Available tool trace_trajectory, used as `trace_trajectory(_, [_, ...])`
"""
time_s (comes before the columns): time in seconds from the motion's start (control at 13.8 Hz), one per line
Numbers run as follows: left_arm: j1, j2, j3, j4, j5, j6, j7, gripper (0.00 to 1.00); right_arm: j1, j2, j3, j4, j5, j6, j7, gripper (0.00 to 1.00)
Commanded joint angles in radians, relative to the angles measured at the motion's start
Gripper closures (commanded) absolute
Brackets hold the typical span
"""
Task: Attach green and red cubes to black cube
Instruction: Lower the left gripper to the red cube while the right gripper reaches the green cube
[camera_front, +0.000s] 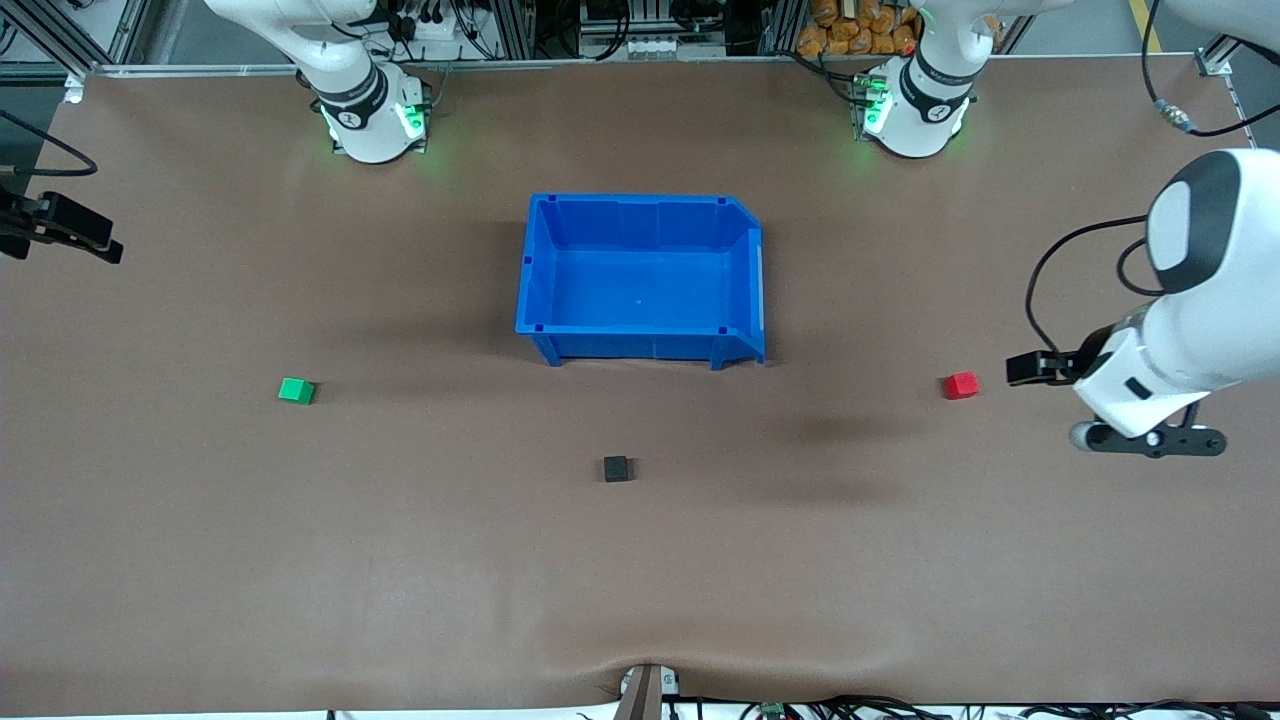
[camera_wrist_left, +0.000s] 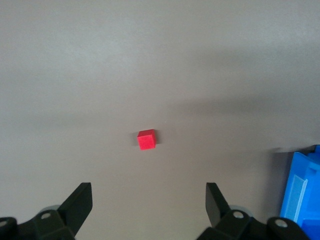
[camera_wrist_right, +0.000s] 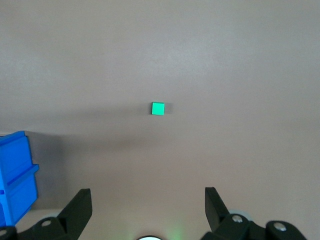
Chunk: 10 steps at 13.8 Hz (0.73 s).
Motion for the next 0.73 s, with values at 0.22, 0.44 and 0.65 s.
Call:
trace_trajectory(0.22, [0.009, 0.064, -0.004, 0.006, 0.017, 0.029, -0.049, 0.0, 0.004, 0.014, 0.003, 0.017, -0.003, -0.014, 0.005, 0.0])
trace_trajectory(0.44, [0.003, 0.134, -0.004, 0.002, 0.019, 0.073, -0.1, 0.0, 0.005, 0.026, 0.003, 0.017, 0.005, -0.009, 0.005, 0.0])
trace_trajectory(0.65, [-0.008, 0.162, -0.004, -0.003, 0.02, 0.086, -0.152, 0.0, 0.025, 0.049, 0.003, 0.017, 0.005, -0.003, 0.007, 0.0])
